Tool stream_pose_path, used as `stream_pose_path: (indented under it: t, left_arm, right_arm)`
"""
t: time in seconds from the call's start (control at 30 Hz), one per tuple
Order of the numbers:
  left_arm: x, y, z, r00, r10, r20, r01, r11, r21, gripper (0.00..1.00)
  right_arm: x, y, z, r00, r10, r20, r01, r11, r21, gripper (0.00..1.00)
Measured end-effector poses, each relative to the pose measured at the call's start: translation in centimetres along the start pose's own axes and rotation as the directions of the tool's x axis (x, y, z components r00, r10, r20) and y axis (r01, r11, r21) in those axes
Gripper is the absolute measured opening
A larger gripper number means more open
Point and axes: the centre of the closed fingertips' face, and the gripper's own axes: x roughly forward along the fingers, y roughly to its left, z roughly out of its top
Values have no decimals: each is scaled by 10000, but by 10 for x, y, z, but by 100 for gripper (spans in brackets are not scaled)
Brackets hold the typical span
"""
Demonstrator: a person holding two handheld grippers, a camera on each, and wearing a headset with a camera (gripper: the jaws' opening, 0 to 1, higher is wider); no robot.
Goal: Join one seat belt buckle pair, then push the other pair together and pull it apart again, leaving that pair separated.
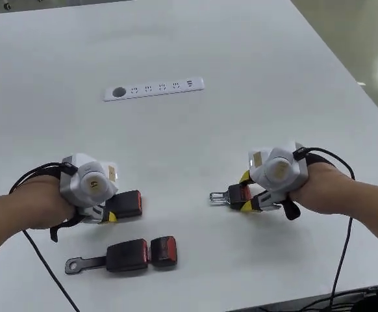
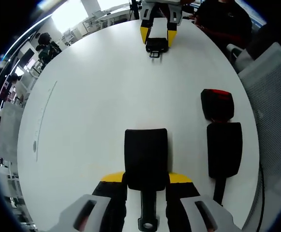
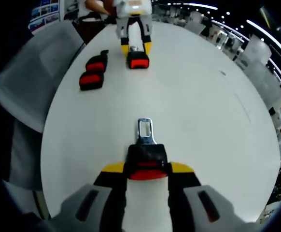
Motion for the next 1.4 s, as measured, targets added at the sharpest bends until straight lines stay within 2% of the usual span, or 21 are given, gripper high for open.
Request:
stream_pose_path:
  t: [0.17,0.37,0.83,1.07,1.2,1.4]
  left_arm:
    - [-1,-1,0,10000,-30,0,30,10000,-8,31]
    - [-2,-3,1,9999,-67,-133,68,9999,118,31]
    - [2,0,-4,9995,-100,-307,110,9994,327,31]
    - [3,0,-5,9989,-128,-454,147,9990,433,31]
    - [4,1,-5,9991,-134,-399,150,9991,390,31]
    - [5,1,-5,9983,-138,-568,160,9992,375,31]
  right_arm:
    - [3,2,7,9999,-116,28,116,9999,29,32]
    - [13,9,28,9995,-119,279,124,9998,-154,32]
    - [53,16,104,9969,-86,783,135,9980,-622,32]
    - [66,14,124,9962,-108,860,170,9972,-722,32]
    - [70,13,131,9957,-78,920,147,9971,-746,32]
    - [71,16,138,9943,28,1069,69,9959,-899,32]
